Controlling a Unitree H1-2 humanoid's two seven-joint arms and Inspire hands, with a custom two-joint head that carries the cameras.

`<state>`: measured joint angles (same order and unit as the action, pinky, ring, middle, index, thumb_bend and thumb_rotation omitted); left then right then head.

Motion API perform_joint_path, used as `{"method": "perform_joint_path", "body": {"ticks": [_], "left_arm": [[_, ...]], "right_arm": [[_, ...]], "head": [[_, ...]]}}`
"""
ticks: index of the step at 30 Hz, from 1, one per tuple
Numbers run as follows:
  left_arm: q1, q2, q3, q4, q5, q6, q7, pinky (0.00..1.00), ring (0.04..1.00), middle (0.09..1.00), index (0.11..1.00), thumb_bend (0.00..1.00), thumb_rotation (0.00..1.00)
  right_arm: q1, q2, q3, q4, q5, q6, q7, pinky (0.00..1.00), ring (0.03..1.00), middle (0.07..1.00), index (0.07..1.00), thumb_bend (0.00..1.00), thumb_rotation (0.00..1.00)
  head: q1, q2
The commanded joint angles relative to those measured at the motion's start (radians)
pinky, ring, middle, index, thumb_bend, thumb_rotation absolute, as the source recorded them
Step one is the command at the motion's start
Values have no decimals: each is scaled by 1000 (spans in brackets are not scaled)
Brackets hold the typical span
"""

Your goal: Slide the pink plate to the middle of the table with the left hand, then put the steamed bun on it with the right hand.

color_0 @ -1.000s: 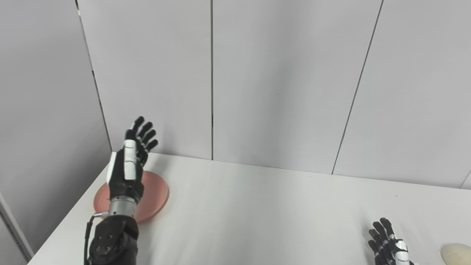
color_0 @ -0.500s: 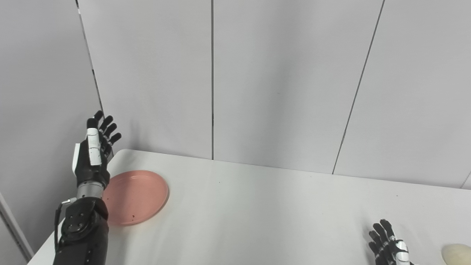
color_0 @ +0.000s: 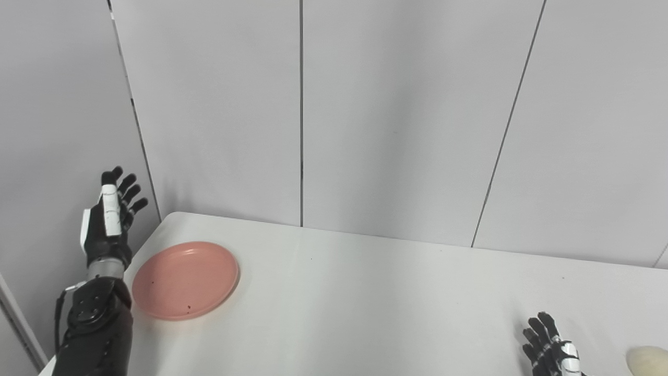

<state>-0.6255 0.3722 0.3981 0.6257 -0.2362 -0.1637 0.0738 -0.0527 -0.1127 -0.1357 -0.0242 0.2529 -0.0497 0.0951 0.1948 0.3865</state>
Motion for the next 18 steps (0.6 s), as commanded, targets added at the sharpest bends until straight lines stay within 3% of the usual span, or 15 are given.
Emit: {"method": "perform_joint_path", "body": {"ticks": [1,8,10,18], "left_arm": [[-71,44,5,16,-9,-49,-4,822,884,893,900,985,1000],[-106,100,-8,231,3,-117,-25,811,867,883,916,965,1000],[-112,112,-15,279,5,-139,-34,759,858,878,918,968,1000],[-150,139,-12,505,-30,-196,-81,806,857,853,916,964,1000]], "right_arm": [[39,15,4,14,1,10,-1,990,962,955,955,643,1000],[38,17,4,12,6,13,-1,988,958,951,949,647,1000],[38,18,4,12,7,14,0,993,962,954,951,655,1000],[35,22,3,15,5,12,-3,990,957,944,942,665,991]], "head": [[0,1],[-4,8],[-5,9],[-11,14]]}}
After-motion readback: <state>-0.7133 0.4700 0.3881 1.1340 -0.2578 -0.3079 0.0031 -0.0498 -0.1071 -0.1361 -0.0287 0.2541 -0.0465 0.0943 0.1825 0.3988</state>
